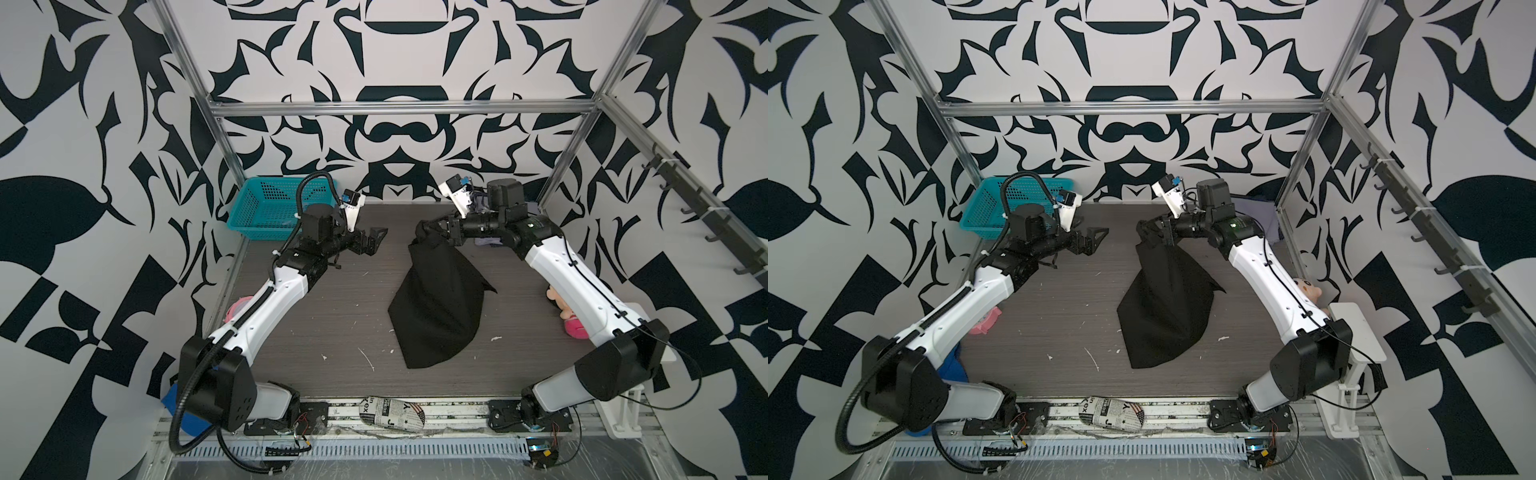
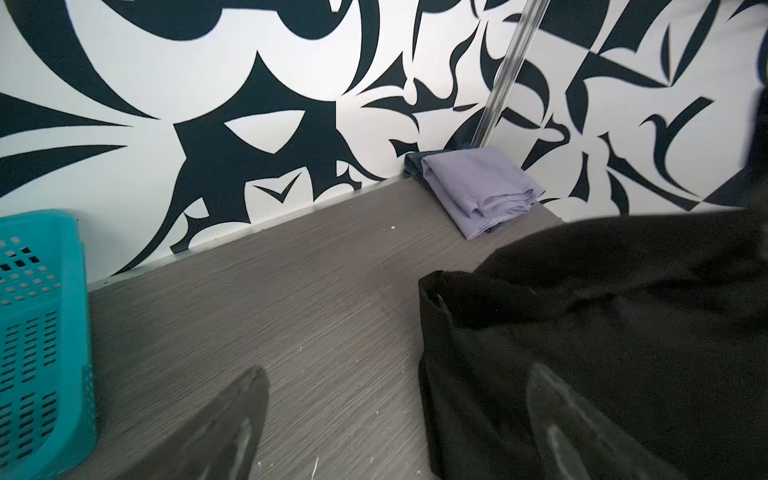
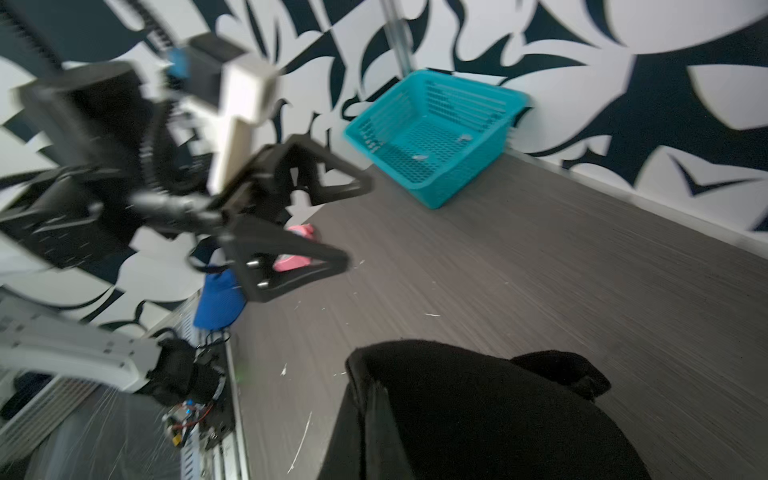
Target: Fold and stack the skirts
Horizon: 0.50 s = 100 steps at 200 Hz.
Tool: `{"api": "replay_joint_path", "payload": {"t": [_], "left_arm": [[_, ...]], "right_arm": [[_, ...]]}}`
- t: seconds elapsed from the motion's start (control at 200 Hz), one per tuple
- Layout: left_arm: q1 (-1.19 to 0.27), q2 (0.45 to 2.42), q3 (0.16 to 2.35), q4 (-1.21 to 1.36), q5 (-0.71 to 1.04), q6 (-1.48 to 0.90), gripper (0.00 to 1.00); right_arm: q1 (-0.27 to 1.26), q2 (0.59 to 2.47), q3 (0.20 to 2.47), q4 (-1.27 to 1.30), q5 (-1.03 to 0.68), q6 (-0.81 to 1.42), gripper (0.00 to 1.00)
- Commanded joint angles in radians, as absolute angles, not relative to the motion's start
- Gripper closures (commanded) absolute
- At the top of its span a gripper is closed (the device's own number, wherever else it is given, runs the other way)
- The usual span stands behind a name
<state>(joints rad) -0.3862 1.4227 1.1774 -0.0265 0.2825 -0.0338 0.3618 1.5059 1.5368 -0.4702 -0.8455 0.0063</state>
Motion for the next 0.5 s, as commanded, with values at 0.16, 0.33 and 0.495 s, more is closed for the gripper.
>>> {"api": "replay_joint_path", "payload": {"t": [0.16,0.33,0.495], "left_arm": [[-0.380,1.402,1.204,-0.002,0.484,0.094,0.00],[-0.380,1.296,1.086,-0.003,0.651,0.172,0.03],[-0.410,1.299,1.056,-0.033,0.697,0.184,0.04]], "right_arm": [[0.365,1.440,1.611,-0.585,-0.980,-0.165,1.00],[0.366,1.436,1.628,-0.583,-0.927,-0.135,1.00],[0.405,1.435,1.652,-0.589,-0.994,-0.159,1.00]]}}
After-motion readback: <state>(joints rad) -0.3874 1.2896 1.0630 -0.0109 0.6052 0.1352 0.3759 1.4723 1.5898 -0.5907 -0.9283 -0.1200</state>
